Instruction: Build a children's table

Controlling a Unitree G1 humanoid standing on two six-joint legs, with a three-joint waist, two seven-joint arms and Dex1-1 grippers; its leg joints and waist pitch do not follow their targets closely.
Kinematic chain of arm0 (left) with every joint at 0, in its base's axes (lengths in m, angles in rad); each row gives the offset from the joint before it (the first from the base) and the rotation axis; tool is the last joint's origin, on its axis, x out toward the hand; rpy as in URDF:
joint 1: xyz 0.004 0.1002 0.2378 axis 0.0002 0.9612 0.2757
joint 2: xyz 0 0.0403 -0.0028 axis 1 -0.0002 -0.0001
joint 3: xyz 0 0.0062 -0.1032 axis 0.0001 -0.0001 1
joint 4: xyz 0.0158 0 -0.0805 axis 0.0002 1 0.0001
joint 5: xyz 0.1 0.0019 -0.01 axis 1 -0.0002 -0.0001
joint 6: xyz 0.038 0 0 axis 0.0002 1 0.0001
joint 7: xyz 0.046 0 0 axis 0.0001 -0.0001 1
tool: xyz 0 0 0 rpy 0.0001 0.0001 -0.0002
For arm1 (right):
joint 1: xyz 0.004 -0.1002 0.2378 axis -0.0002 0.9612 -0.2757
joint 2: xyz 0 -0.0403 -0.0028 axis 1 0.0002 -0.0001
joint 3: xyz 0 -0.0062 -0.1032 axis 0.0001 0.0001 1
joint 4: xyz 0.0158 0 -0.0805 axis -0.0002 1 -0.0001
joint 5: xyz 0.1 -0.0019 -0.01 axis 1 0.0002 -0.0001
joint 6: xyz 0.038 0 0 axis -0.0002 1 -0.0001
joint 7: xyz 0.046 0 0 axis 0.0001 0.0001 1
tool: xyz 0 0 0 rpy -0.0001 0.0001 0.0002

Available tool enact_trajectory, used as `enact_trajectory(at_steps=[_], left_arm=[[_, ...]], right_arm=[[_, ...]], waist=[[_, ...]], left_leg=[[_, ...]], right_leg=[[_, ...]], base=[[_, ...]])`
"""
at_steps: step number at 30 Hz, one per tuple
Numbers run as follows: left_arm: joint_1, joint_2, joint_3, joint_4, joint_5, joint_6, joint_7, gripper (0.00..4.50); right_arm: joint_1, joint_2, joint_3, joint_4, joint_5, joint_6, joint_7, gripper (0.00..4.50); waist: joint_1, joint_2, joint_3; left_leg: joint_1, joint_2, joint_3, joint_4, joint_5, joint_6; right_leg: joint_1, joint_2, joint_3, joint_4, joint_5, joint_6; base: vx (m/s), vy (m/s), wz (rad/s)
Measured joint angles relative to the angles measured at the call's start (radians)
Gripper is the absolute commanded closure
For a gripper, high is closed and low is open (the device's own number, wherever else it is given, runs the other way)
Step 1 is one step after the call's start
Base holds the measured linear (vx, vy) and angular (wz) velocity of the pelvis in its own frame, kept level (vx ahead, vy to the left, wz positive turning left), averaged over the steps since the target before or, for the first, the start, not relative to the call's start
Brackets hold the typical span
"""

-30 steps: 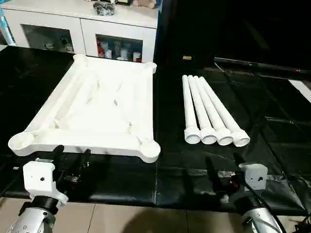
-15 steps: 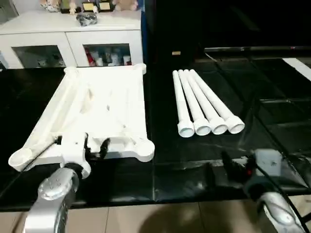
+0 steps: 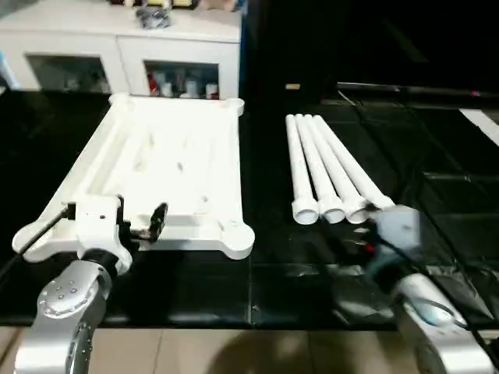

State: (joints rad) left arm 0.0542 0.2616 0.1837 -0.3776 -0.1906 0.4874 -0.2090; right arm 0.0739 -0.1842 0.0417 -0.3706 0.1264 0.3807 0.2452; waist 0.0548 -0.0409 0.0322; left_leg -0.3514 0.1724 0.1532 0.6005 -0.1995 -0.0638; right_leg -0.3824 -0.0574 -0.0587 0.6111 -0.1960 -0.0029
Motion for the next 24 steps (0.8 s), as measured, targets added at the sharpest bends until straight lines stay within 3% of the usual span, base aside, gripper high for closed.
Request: enact_trajectory(at_steps=[4, 6, 12, 16, 19, 24], left_arm=[[0.015, -0.026, 0.023, -0.033, 0.004, -0.029, 0.041, 0.08], [0.013, -0.033, 0.015, -0.043, 0.038, -0.093, 0.059, 0.08], [-0.095, -0.065, 0.012, -0.028, 0.004, -0.068, 0.068, 0.08], [-0.182, -0.030, -0.019, 0.049, 0.000, -0.107, 0.020, 0.08], [-0.199, -0.016, -0.055, 0.064, 0.008, -0.104, -0.011, 0.08], [-0.188, -0.006, -0.060, 0.048, -0.043, -0.024, -0.053, 0.08]], right_arm=[[-0.033, 0.018, 0.006, 0.001, 0.020, 0.001, 0.006, 0.00], [-0.042, 0.019, 0.006, 0.013, 0.022, 0.001, 0.005, 0.00], [-0.105, 0.016, -0.003, 0.037, 0.041, 0.026, 0.012, 0.00], [-0.137, -0.008, -0.013, 0.046, -0.028, 0.019, -0.042, 0.00], [-0.168, -0.016, -0.024, 0.071, -0.067, 0.024, -0.086, 0.00], [-0.151, 0.018, -0.053, 0.056, 0.020, 0.119, -0.064, 0.00]], waist=[[0.004, -0.018, 0.002], [0.009, -0.024, 0.004], [0.007, -0.020, 0.006], [0.004, -0.013, 0.010], [0.003, -0.008, 0.010], [-0.002, -0.003, 0.012]], left_leg=[[0.000, 0.000, 0.000, 0.000, 0.000, 0.000], [0.000, 0.000, -0.001, 0.000, 0.000, 0.000], [0.000, 0.000, 0.000, 0.001, 0.000, 0.000], [0.001, 0.000, 0.000, 0.001, 0.000, -0.001], [0.000, 0.000, 0.000, 0.001, 0.001, -0.001], [0.000, 0.000, 0.001, -0.001, 0.000, -0.001]], right_leg=[[0.000, 0.000, 0.000, 0.000, 0.000, 0.000], [0.000, 0.000, 0.000, 0.000, 0.000, 0.000], [0.001, 0.000, 0.001, 0.000, 0.001, 0.000], [0.000, 0.000, 0.001, 0.002, 0.002, -0.001], [0.000, 0.000, 0.001, 0.002, 0.003, -0.002], [-0.001, 0.001, 0.001, 0.001, 0.003, -0.008]], base=[[0.000, 0.000, 0.00], [0.000, 0.000, 0.00], [0.000, 0.000, 0.00], [0.000, 0.000, 0.00], [0.000, 0.000, 0.00], [0.000, 0.000, 0.00]])
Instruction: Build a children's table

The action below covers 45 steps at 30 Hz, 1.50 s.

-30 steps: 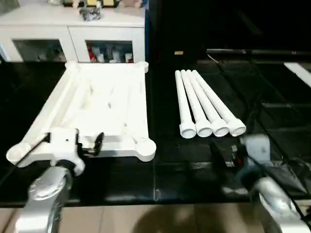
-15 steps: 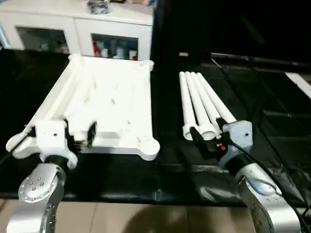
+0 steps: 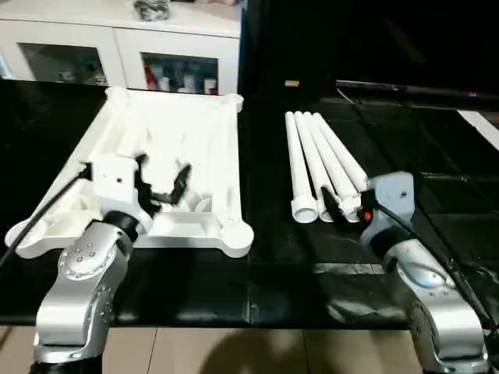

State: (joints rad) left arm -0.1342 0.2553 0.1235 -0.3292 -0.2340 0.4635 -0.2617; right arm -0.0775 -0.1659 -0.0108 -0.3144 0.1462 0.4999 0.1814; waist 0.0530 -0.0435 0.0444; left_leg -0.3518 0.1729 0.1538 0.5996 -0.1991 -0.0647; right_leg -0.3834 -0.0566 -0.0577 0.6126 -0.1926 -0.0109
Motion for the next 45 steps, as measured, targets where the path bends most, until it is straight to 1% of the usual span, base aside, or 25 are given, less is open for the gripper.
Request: enact_trajectory(at_steps=[3, 4, 5, 8, 11, 12, 13, 15, 17, 19, 21, 23, 25, 26, 27, 29, 30, 31, 32, 35, 37, 38, 41, 43, 45], left_arm=[[0.000, 0.009, 0.007, 0.021, -0.003, -0.026, -0.009, 0.08], [0.000, 0.015, 0.007, 0.053, 0.008, -0.056, -0.012, 0.08], [0.000, 0.020, 0.006, 0.075, 0.016, -0.071, -0.016, 0.08], [-0.002, 0.055, -0.019, 0.108, 0.026, -0.068, -0.064, 0.08], [-0.035, 0.101, -0.042, 0.114, 0.002, -0.042, -0.143, 0.08], [-0.043, 0.123, -0.050, 0.118, -0.001, -0.041, -0.173, 0.08], [-0.056, 0.165, -0.068, 0.134, -0.006, -0.036, -0.220, 0.08], [-0.068, 0.193, -0.075, 0.159, -0.007, -0.028, -0.268, 0.08], [-0.083, 0.234, -0.111, 0.194, -0.012, -0.017, -0.355, 0.08], [-0.107, 0.308, -0.164, 0.233, -0.013, -0.014, -0.481, 0.08], [-0.121, 0.332, -0.182, 0.248, -0.012, -0.016, -0.542, 0.08], [-0.153, 0.386, -0.239, 0.298, 0.004, -0.041, -0.629, 0.08], [-0.187, 0.425, -0.281, 0.367, 0.040, -0.098, -0.705, 0.08], [-0.205, 0.433, -0.292, 0.397, 0.048, -0.111, -0.736, 0.08], [-0.226, 0.438, -0.303, 0.427, 0.055, -0.119, -0.766, 0.43], [-0.263, 0.441, -0.320, 0.469, 0.057, -0.128, -0.818, 0.43], [-0.270, 0.441, -0.323, 0.476, 0.058, -0.130, -0.829, 0.50], [-0.287, 0.442, -0.339, 0.498, 0.065, -0.133, -0.848, 0.67], [-0.299, 0.443, -0.350, 0.517, 0.075, -0.135, -0.859, 0.83], [-0.342, 0.443, -0.378, 0.593, 0.096, -0.156, -0.884, 0.89], [-0.382, 0.434, -0.391, 0.665, 0.118, -0.178, -0.892, 1.11], [-0.395, 0.433, -0.396, 0.694, 0.126, -0.189, -0.899, 1.24], [-0.418, 0.416, -0.406, 0.760, 0.147, -0.212, -0.912, 1.34], [-0.439, 0.397, -0.421, 0.813, 0.167, -0.254, -0.911, 1.67], [-0.458, 0.393, -0.437, 0.852, 0.181, -0.287, -0.915, 1.70]], right_arm=[[0.006, 0.001, 0.015, 0.004, -0.008, -0.011, 0.000, 0.00], [0.006, 0.004, 0.025, 0.007, -0.022, -0.022, 0.000, 0.00], [0.005, 0.006, 0.030, 0.011, -0.026, -0.027, 0.000, 0.00], [-0.011, 0.007, 0.031, 0.022, -0.017, -0.027, 0.010, 0.00], [-0.045, -0.010, 0.040, 0.027, 0.000, -0.019, 0.046, 0.00], [-0.048, -0.017, 0.043, 0.025, 0.013, -0.005, 0.067, 0.00], [-0.048, -0.036, 0.054, 0.025, 0.033, 0.023, 0.103, 0.00], [-0.045, -0.052, 0.062, 0.026, 0.053, 0.050, 0.139, 0.00], [-0.045, -0.098, 0.087, 0.024, 0.057, 0.074, 0.191, 0.00], [-0.062, -0.148, 0.117, 0.027, 0.057, 0.106, 0.243, 0.00], [-0.083, -0.156, 0.120, 0.031, 0.057, 0.111, 0.265, 0.00], [-0.130, -0.175, 0.141, 0.054, 0.059, 0.116, 0.310, 0.00], [-0.168, -0.221, 0.174, 0.061, 0.064, 0.128, 0.370, 0.00], [-0.181, -0.237, 0.186, 0.062, 0.066, 0.135, 0.396, 0.00], [-0.195, -0.250, 0.201, 0.062, 0.068, 0.145, 0.419, 0.00], [-0.216, -0.264, 0.229, 0.062, 0.079, 0.163, 0.461, 0.00], [-0.218, -0.266, 0.237, 0.062, 0.079, 0.167, 0.471, 0.00], [-0.218, -0.271, 0.242, 0.062, 0.079, 0.176, 0.477, 0.00], [-0.219, -0.271, 0.243, 0.062, 0.080, 0.182, 0.480, 0.00], [-0.230, -0.282, 0.246, 0.061, 0.088, 0.214, 0.492, 0.00], [-0.233, -0.314, 0.260, 0.049, 0.101, 0.239, 0.527, 0.00], [-0.234, -0.323, 0.266, 0.045, 0.101, 0.246, 0.541, 0.00], [-0.234, -0.333, 0.294, 0.040, 0.101, 0.261, 0.566, 0.00], [-0.236, -0.337, 0.305, 0.040, 0.101, 0.266, 0.574, 0.00], [-0.237, -0.343, 0.310, 0.041, 0.101, 0.275, 0.585, 0.00]], waist=[[0.003, 0.008, 0.002], [0.003, 0.013, 0.002], [0.003, 0.015, 0.001], [0.005, 0.017, 0.002], [0.008, 0.017, 0.002], [0.008, 0.018, 0.001], [0.008, 0.020, 0.001], [0.008, 0.023, 0.002], [0.009, 0.024, 0.002], [0.009, 0.024, 0.002], [0.008, 0.025, 0.002], [0.005, 0.025, 0.002], [0.006, 0.025, 0.002], [0.008, 0.025, 0.002], [0.010, 0.025, 0.002], [0.015, 0.025, 0.002], [0.017, 0.025, 0.002], [0.020, 0.025, 0.002], [0.022, 0.024, 0.002], [0.029, 0.024, 0.002], [0.034, 0.025, 0.002], [0.034, 0.025, 0.002], [0.035, 0.025, 0.002], [0.035, 0.025, 0.002], [0.036, 0.025, 0.002]], left_leg=[[0.000, 0.000, 0.000, 0.000, 0.000, 0.000], [0.001, 0.000, 0.001, 0.000, 0.000, 0.000], [0.001, 0.000, 0.001, 0.000, 0.000, 0.000], [0.001, 0.000, 0.001, 0.000, 0.000, 0.000], [0.001, 0.000, 0.001, 0.000, 0.000, 0.000], [0.002, 0.000, 0.001, 0.000, 0.000, 0.000], [0.002, 0.000, 0.001, 0.000, 0.000, 0.000], [0.001, 0.000, 0.001, 0.000, 0.000, 0.000], [0.001, 0.000, 0.001, 0.000, 0.000, 0.000], [0.001, 0.000, 0.001, 0.000, 0.000, 0.000], [0.002, 0.000, 0.002, 0.000, 0.000, 0.000], [0.002, 0.000, 0.002, 0.001, 0.001, -0.001], [0.002, 0.000, 0.002, 0.000, 0.001, -0.001], [0.002, 0.001, 0.002, 0.000, 0.001, -0.001], [0.002, 0.001, 0.003, 0.001, 0.001, -0.001], [0.002, 0.001, 0.003, 0.001, 0.001, -0.001], [0.002, 0.001, 0.003, 0.001, 0.001, -0.001], [0.002, 0.001, 0.004, 0.001, 0.001, -0.001], [0.002, 0.001, 0.004, 0.001, 0.001, -0.001], [0.002, 0.001, 0.004, 0.001, 0.001, -0.001], [0.002, 0.001, 0.005, 0.001, 0.001, -0.001], [0.002, 0.001, 0.005, 0.001, 0.001, -0.001], [0.002, 0.001, 0.005, 0.001, 0.001, -0.001], [0.002, 0.001, 0.005, 0.001, 0.001, -0.001], [0.002, 0.001, 0.005, 0.001, 0.001, -0.001]], right_leg=[[0.000, 0.000, 0.000, 0.000, 0.000, 0.000], [0.001, 0.000, 0.000, 0.000, 0.000, 0.000], [0.001, 0.000, 0.000, 0.000, 0.000, 0.001], [0.000, 0.000, 0.000, 0.001, -0.001, 0.004], [0.000, 0.000, 0.000, 0.001, -0.001, 0.004], [0.001, 0.000, 0.000, 0.001, -0.001, 0.004], [0.001, 0.000, 0.000, 0.001, -0.001, 0.004], [0.001, 0.000, 0.001, 0.001, 0.000, 0.003], [0.001, 0.000, 0.001, 0.001, 0.001, 0.000], [0.000, 0.000, 0.001, 0.001, 0.002, -0.001], [0.000, 0.000, 0.002, 0.001, 0.002, -0.001], [0.000, 0.000, 0.002, 0.002, 0.003, -0.002], [0.000, 0.000, 0.002, 0.002, 0.003, -0.002], [0.000, 0.000, 0.002, 0.002, 0.003, -0.002], [0.000, 0.000, 0.002, 0.002, 0.003, -0.002], [0.000, 0.000, 0.002, 0.002, 0.003, -0.003], [0.000, -0.001, 0.002, 0.002, 0.003, -0.003], [0.000, -0.001, 0.002, 0.002, 0.003, -0.003], [0.000, -0.001, 0.002, 0.002, 0.003, -0.003], [0.000, -0.001, 0.002, 0.002, 0.003, -0.003], [0.000, -0.001, 0.002, 0.002, 0.003, -0.003], [0.000, -0.001, 0.002, 0.002, 0.003, -0.003], [0.000, -0.001, 0.002, 0.002, 0.003, -0.003], [0.000, -0.001, 0.002, 0.002, 0.003, -0.003], [0.000, -0.001, 0.002, 0.002, 0.003, -0.003]], base=[[0.000, 0.000, 0.00], [0.000, 0.000, 0.00], [0.000, 0.000, 0.00], [0.000, 0.000, 0.00], [0.000, 0.000, 0.00], [0.000, 0.000, 0.00], [0.000, 0.000, 0.00], [0.000, 0.000, 0.00], [0.000, 0.000, 0.00], [0.000, 0.000, 0.00], [0.000, 0.000, 0.00], [0.000, 0.000, 0.00], [0.000, 0.000, 0.00], [0.000, 0.000, 0.00], [0.000, 0.000, 0.00], [0.000, 0.000, 0.00], [0.000, 0.000, 0.00], [0.000, 0.000, 0.00], [0.000, 0.000, 0.00], [0.000, 0.000, 0.00], [0.000, 0.000, 0.00], [0.000, 0.000, 0.00], [0.000, 0.000, 0.00], [0.000, 0.000, 0.00], [0.000, 0.000, 0.00]])
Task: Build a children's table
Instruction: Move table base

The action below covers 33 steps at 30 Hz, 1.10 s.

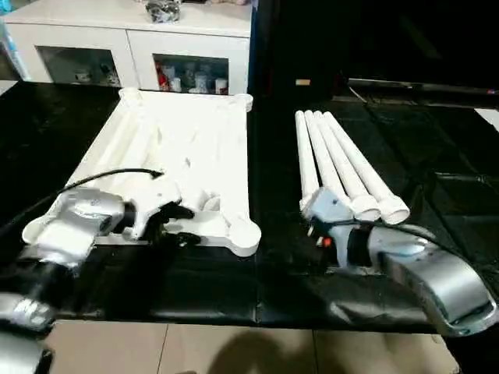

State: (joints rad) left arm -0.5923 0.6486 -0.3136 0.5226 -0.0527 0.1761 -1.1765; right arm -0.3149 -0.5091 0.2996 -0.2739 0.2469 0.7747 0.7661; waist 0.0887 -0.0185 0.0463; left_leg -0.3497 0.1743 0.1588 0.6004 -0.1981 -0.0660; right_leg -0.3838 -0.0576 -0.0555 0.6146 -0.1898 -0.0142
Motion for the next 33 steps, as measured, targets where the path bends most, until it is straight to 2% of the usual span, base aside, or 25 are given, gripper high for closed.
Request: enact_trajectory(at_steps=[1, 2, 3, 6, 8, 10, 13, 16, 18, 22, 25, 33], left_arm=[[-0.011, -0.001, -0.005, 0.024, 0.010, -0.017, -0.005, 1.70], [-0.015, -0.001, -0.008, 0.035, 0.013, -0.025, -0.008, 2.02], [-0.027, -0.003, -0.017, 0.060, 0.024, -0.041, -0.013, 2.14], [-0.051, -0.015, -0.029, 0.119, 0.041, -0.070, -0.032, 2.20], [-0.061, -0.022, -0.038, 0.145, 0.054, -0.077, -0.045, 2.58], [-0.076, -0.029, -0.044, 0.170, 0.063, -0.093, -0.057, 2.60], [-0.088, -0.029, -0.053, 0.197, 0.078, -0.098, -0.068, 3.00], [-0.088, -0.036, -0.055, 0.215, 0.084, -0.096, -0.070, 3.16], [-0.091, -0.045, -0.053, 0.232, 0.086, -0.069, -0.068, 3.41], [-0.101, -0.057, -0.045, 0.240, 0.084, -0.030, -0.072, 3.63], [-0.101, -0.071, -0.033, 0.219, 0.075, 0.036, -0.066, 3.85], [-0.087, -0.093, -0.011, 0.165, 0.054, 0.117, -0.011, 4.38]], right_arm=[[-0.001, -0.004, 0.006, 0.000, 0.000, 0.002, 0.006, 0.00], [-0.001, -0.004, 0.008, 0.000, 0.000, 0.003, 0.006, 0.00], [-0.004, -0.006, 0.014, 0.001, 0.000, 0.005, 0.007, 0.00], [-0.017, -0.006, 0.027, 0.002, 0.000, 0.009, 0.019, 0.00], [-0.035, -0.006, 0.029, 0.002, 0.000, 0.010, 0.028, 0.00], [-0.038, -0.006, 0.031, 0.001, -0.001, 0.011, 0.029, 0.00], [-0.038, -0.007, 0.044, 0.001, -0.001, 0.014, 0.035, 0.00], [-0.038, -0.014, 0.045, 0.001, -0.001, 0.021, 0.040, 0.00], [-0.038, -0.015, 0.045, 0.001, -0.001, 0.021, 0.045, 0.00], [-0.037, -0.015, 0.046, 0.001, 0.000, 0.022, 0.047, 0.00], [-0.037, -0.015, 0.049, 0.001, 0.000, 0.022, 0.047, 0.00], [-0.035, -0.014, 0.049, 0.001, 0.000, 0.025, 0.046, 0.00]], waist=[[0.000, 0.000, 0.000], [0.000, 0.000, 0.000], [0.000, 0.001, 0.000], [0.000, 0.001, 0.001], [0.000, 0.002, 0.001], [0.000, 0.002, 0.001], [0.000, 0.002, 0.001], [0.000, 0.002, 0.001], [0.000, 0.002, 0.001], [0.001, 0.002, 0.001], [0.001, 0.002, 0.001], [-0.017, 0.002, 0.002]], left_leg=[[0.000, 0.000, 0.000, 0.000, 0.000, 0.000], [0.000, 0.000, 0.000, 0.000, 0.000, 0.000], [0.000, 0.000, 0.000, 0.000, 0.000, 0.000], [0.000, 0.000, 0.000, 0.000, 0.000, 0.000], [0.000, 0.000, 0.000, 0.000, 0.000, 0.000], [0.000, 0.000, 0.000, 0.000, 0.000, 0.000], [0.000, 0.000, 0.000, 0.000, 0.000, 0.000], [0.000, 0.000, 0.000, 0.000, 0.000, 0.000], [0.000, 0.000, 0.000, 0.000, 0.000, 0.000], [0.000, 0.000, 0.000, 0.000, 0.000, 0.000], [0.000, 0.000, 0.000, 0.000, 0.000, -0.001], [-0.001, 0.001, 0.002, -0.004, 0.000, -0.001]], right_leg=[[0.000, 0.000, 0.000, 0.000, 0.000, 0.000], [0.000, 0.000, 0.000, 0.000, 0.000, 0.000], [0.000, 0.000, 0.000, 0.000, 0.000, 0.000], [0.000, 0.000, 0.000, 0.000, 0.000, 0.000], [0.000, 0.000, 0.000, 0.000, 0.000, 0.000], [0.000, 0.000, 0.000, 0.000, 0.000, 0.000], [0.000, 0.000, 0.000, 0.000, 0.000, 0.000], [0.000, 0.000, 0.000, 0.000, 0.000, 0.000], [0.000, 0.000, 0.000, 0.000, 0.000, 0.000], [0.000, 0.000, 0.000, 0.000, 0.001, -0.001], [0.000, 0.000, 0.000, 0.000, 0.001, -0.002], [-0.004, 0.000, 0.000, 0.000, 0.000, -0.004]], base=[[0.000, 0.000, 0.00], [0.000, 0.000, 0.00], [0.000, 0.000, 0.00], [0.000, 0.000, 0.00], [0.000, 0.000, 0.00], [0.000, 0.000, 0.00], [0.000, 0.000, 0.00], [0.000, 0.000, 0.00], [0.000, 0.000, 0.00], [0.000, 0.000, 0.00], [0.000, 0.000, 0.00], [0.000, 0.000, 0.00]])
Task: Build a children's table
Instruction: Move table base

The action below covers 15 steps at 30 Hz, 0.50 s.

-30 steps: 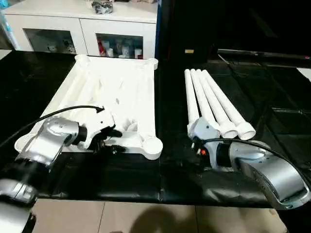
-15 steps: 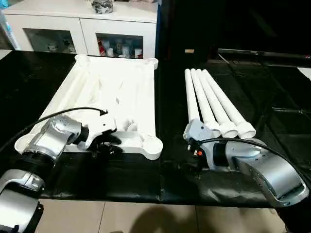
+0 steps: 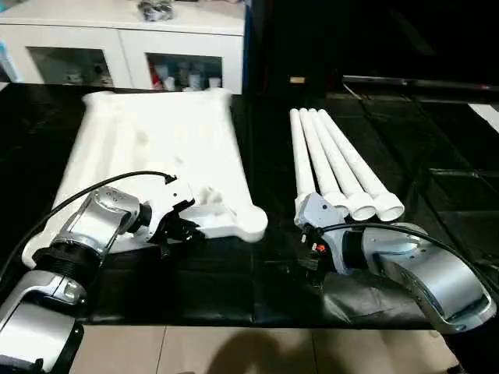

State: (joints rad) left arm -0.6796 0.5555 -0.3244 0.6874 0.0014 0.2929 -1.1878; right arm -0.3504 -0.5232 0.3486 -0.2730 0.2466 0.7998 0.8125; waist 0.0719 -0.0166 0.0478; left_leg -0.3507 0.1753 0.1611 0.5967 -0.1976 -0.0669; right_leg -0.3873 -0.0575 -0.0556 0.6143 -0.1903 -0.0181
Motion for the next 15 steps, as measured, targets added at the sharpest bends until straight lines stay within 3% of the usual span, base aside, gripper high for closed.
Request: enact_trajectory(at_steps=[10, 15], left_arm=[[0.017, -0.002, 0.021, -0.042, 0.007, 0.049, 0.076, 4.47], [0.034, 0.002, 0.023, -0.053, 0.008, -0.001, 0.071, 4.47]], right_arm=[[0.000, 0.005, 0.003, 0.003, -0.005, 0.000, -0.007, 0.00], [0.000, 0.011, 0.010, 0.009, -0.007, -0.002, -0.020, 0.00]], waist=[[-0.003, 0.000, 0.000], [-0.002, 0.001, 0.001]], left_leg=[[0.000, 0.000, 0.001, 0.000, 0.000, 0.000], [-0.001, 0.000, 0.001, 0.000, 0.000, 0.000]], right_leg=[[0.000, 0.000, 0.000, 0.000, 0.000, 0.000], [0.000, 0.000, 0.000, -0.001, 0.000, 0.000]], base=[[0.000, 0.000, 0.00], [0.000, 0.000, 0.00]])
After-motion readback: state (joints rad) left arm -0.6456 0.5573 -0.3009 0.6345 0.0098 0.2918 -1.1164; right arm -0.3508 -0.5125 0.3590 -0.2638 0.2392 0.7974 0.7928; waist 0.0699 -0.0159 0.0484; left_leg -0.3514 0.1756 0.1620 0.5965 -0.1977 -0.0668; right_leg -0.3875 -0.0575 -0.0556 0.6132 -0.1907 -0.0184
